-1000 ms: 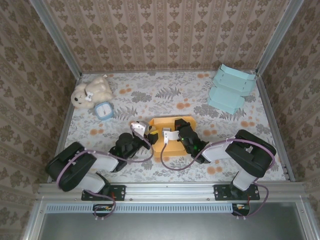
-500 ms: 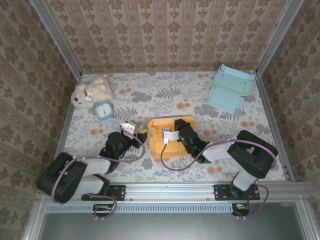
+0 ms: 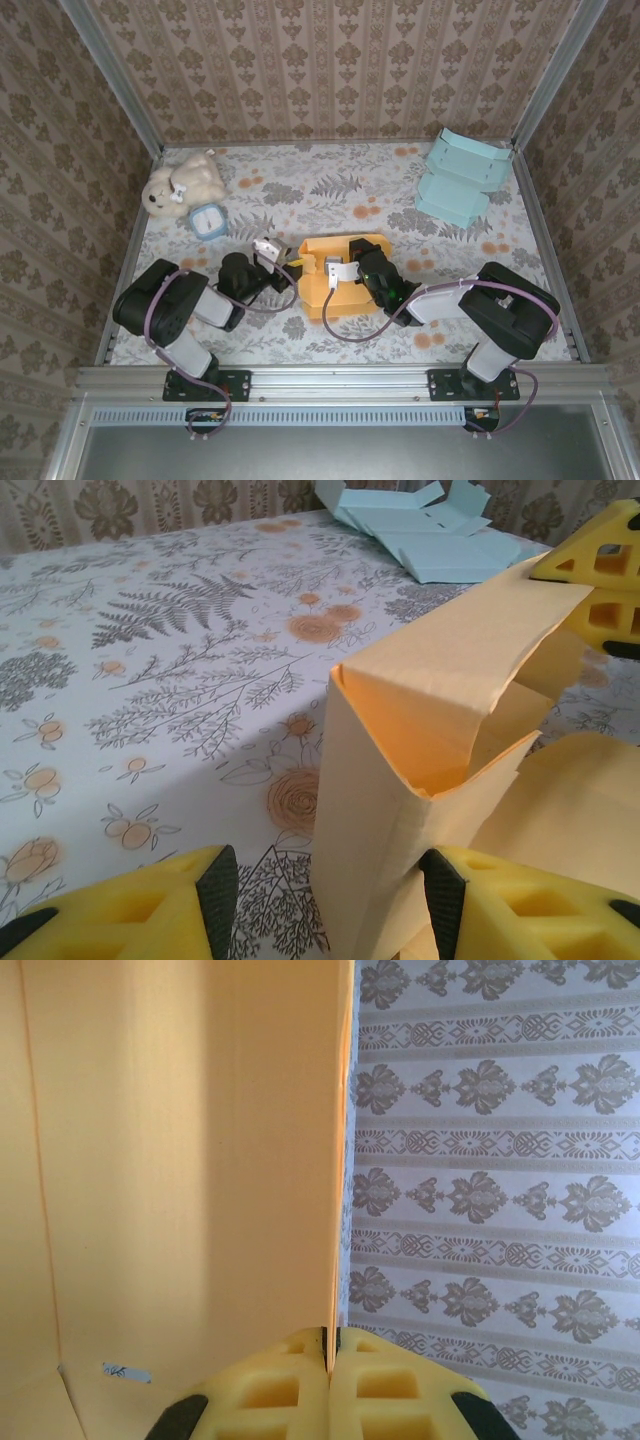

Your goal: Fold the paper box

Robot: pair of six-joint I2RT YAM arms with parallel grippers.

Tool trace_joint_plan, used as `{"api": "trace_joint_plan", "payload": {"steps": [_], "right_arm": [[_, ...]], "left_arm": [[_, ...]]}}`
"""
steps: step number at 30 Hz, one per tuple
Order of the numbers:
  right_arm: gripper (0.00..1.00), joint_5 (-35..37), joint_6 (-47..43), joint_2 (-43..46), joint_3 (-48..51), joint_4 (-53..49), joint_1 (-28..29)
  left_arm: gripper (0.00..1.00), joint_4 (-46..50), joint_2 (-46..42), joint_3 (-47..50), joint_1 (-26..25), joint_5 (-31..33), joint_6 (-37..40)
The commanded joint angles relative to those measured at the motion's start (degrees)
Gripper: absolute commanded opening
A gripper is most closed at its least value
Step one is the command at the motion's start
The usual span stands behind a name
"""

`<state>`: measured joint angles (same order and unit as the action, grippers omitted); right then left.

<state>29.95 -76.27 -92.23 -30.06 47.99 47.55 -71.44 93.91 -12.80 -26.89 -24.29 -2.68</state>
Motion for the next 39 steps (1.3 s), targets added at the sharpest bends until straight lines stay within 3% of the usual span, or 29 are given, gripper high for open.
{"api": "trace_joint_plan", "payload": {"steps": [1,4,8,20,30,36,39], "right_arm": [[0.00,-2.9,1.1,-0.3,0.4,-6.0,0.3],[0.00,-2.9,1.3,-0.4,0.4,-6.3,0.4],[0.00,-3.1,1.4,-0.6,0.3,-6.6,0.3],[0.00,-2.8,1.6,-0.8,0.1,-7.1,0.6],[0.00,-1.8,1.3,-1.6,-0.3,-6.9,0.7],[0.00,-1.6,1.6,-1.8,-0.4,-7.0,0.5],[0.00,-1.5,1.7,-1.9,-0.4,-7.0,0.6]], "left_arm": [[0.54,-3.4,2.1,-2.6,0.4,-2.7,1.6],[0.53,-3.4,4.1,-4.0,-0.3,-4.4,1.2],[0.52,-3.4,5.5,-5.3,-3.6,-1.6,1.1],[0.48,-3.6,8.7,-9.5,-11.8,16.5,0.6],[0.41,-3.4,11.9,-12.5,-19.0,38.4,-1.5],[0.38,-3.4,12.7,-11.1,-18.9,38.2,-1.8],[0.31,-3.2,11.0,-9.5,-18.6,39.5,-2.4]]}}
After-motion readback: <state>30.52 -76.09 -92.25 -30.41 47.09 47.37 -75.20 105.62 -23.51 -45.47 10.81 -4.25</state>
